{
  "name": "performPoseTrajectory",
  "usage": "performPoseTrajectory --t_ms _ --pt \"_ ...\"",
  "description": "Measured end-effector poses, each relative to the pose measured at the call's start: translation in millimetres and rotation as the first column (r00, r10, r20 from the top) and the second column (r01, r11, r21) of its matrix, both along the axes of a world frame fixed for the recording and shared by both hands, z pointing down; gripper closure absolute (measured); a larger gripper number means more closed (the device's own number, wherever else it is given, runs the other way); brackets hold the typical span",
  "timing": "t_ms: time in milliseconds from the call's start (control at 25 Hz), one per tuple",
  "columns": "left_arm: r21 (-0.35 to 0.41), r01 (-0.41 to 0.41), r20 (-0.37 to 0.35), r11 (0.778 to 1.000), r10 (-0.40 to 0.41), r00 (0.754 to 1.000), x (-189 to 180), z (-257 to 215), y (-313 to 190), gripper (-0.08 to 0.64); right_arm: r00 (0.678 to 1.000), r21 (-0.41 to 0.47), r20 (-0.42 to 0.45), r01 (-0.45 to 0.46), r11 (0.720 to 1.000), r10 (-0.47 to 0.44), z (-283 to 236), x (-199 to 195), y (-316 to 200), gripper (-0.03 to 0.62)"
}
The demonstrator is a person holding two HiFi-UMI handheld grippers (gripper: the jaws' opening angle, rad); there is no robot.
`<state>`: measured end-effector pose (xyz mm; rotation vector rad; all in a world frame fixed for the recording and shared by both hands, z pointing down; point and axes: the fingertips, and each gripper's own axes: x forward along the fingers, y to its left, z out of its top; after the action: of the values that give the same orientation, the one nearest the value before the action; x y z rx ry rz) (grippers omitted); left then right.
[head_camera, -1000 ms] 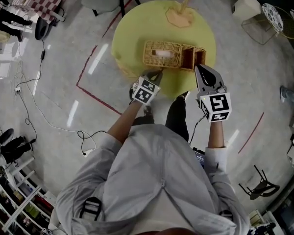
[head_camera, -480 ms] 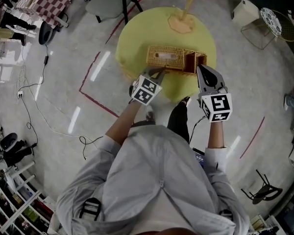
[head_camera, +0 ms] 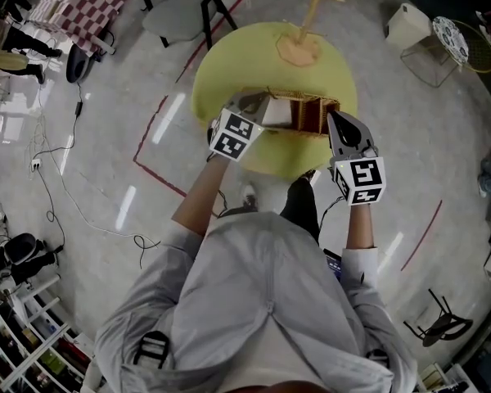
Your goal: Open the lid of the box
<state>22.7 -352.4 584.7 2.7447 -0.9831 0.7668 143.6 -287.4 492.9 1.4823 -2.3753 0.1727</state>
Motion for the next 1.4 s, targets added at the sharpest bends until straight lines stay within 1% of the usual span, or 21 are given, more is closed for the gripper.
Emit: performPoseTrajectory --t_ms 120,280,520,680,880,1040,1200,1280,1400 --pt "0.009 0.037 0.008 0.999 -0.037 0.999 4.2 -8.6 -25.4 0.528 1.0 0.002 0.011 0.002 1.0 -0.003 -3.7 11.0 -15.9 0.571" --pt "0.001 0.096 0.015 0.995 -0.096 0.995 11.2 -12.7 -60.4 0.528 1.0 -0.003 0.019 0.016 1.0 -0.016 -5.9 26.3 -40.8 0.571" --pt "-0.022 0.187 0.052 0.982 -0.186 0.981 20.4 -1.0 -112.2 0.528 0.998 -0.01 0.028 0.057 0.998 -0.057 -4.7 49.9 -79.1 0.571" --pt "-0.062 0.231 0.077 0.971 -0.226 0.971 30.6 10.6 -141.3 0.528 0.996 -0.035 0.039 0.076 0.996 -0.075 1.5 70.4 -107.2 0.571" --pt "-0.14 0.278 0.149 0.95 -0.257 0.955 34.7 47.3 -171.7 0.528 0.992 -0.06 0.047 0.118 0.991 -0.115 7.4 85.2 -140.1 0.571" --pt "-0.216 0.303 0.208 0.928 -0.259 0.943 34.5 87.3 -181.6 0.528 0.987 -0.086 0.043 0.156 0.984 -0.153 18.0 88.5 -156.1 0.571" --pt "-0.26 0.308 0.27 0.915 -0.238 0.933 33.9 121.9 -188.0 0.528 0.986 -0.105 0.04 0.168 0.98 -0.165 27.4 92.9 -164.7 0.571" --pt "-0.289 0.303 0.301 0.908 -0.214 0.929 32.6 138.0 -187.6 0.528 0.986 -0.107 0.037 0.168 0.98 -0.165 30.6 93.1 -165.6 0.571" --pt "-0.332 0.28 0.349 0.901 -0.158 0.924 34.0 159.1 -183.7 0.528 0.986 -0.107 0.033 0.166 0.98 -0.164 33.5 94.2 -164.9 0.571"
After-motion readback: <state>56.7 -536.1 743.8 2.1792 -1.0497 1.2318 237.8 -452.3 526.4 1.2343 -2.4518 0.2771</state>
